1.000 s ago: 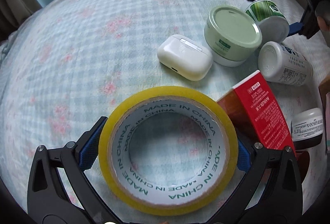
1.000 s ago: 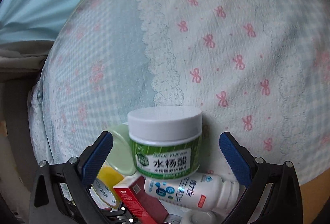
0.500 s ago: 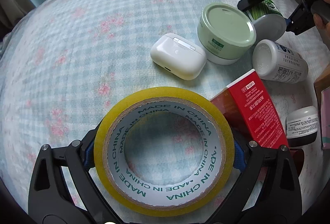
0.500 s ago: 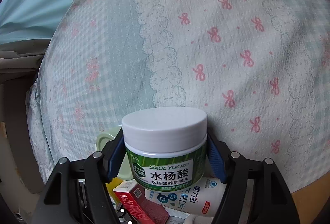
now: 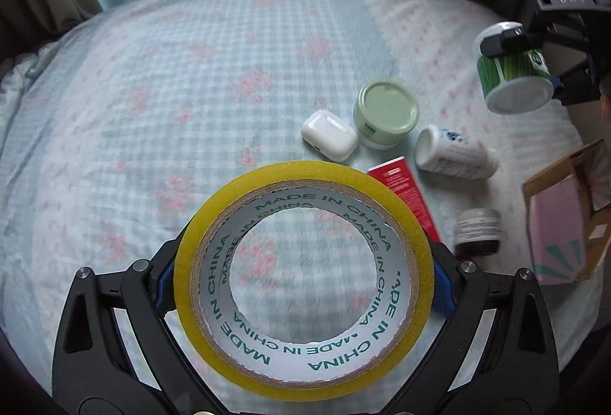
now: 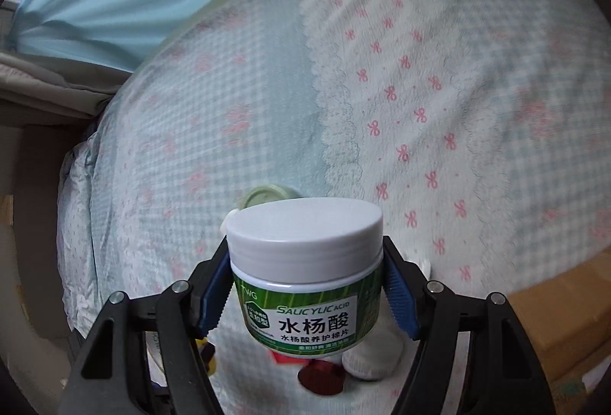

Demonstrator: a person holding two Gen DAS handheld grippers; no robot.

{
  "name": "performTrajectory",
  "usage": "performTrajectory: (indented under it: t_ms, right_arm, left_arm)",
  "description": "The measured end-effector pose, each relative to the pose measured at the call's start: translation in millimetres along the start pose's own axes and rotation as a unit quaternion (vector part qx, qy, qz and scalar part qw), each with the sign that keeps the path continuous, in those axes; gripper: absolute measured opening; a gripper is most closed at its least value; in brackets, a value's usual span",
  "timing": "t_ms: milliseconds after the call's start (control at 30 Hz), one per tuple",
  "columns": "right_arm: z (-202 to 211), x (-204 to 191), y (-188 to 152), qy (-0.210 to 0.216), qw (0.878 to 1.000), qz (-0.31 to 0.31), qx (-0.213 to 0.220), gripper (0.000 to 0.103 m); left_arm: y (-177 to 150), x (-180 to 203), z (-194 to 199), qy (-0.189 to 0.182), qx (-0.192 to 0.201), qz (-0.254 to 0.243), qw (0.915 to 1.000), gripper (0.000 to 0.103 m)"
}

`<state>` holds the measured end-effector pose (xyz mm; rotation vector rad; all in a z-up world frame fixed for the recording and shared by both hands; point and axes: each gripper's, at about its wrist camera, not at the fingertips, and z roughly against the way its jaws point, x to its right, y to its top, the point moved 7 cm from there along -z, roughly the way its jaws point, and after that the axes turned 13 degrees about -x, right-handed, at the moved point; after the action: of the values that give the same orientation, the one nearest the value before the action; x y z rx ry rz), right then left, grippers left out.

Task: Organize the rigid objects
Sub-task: 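Carry tape roll and jar into the cardboard box and release both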

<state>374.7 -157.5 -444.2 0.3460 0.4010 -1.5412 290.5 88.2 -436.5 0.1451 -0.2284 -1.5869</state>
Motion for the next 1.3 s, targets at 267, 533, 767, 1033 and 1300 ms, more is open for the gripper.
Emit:
performTrajectory:
  t_ms: [267,533,767,1033,1300]
  right_arm:
    - [86,-24,-70,-0.008,0.999,0.030,0.039,0.067]
    - [156,-3,-130,-0.057,0.991,0.106,0.064,0.067]
    - [208,61,-170,-0.098,0.977,0.177,0.072,0.067]
    - [227,163,-169,-0.144,0.965,0.215,0.038,0.067]
    - [184,249,-152,-0.177,0.959,0.223,-0.009,0.067]
  left_arm:
    - [-10,15,104,0.006,0.033,-0.013,0.9993,0.096]
    - [-12,79,171,0.003,0.059,-0.040,0.9975,0.096]
    - [-18,179,202,0.002,0.070,-0.057,0.9959,0.096]
    - [-11,297,183,-0.024,0.045,-0.056,0.9971,0.096]
    - [-5,370,115,-0.030,-0.021,-0.054,0.9979,0.096]
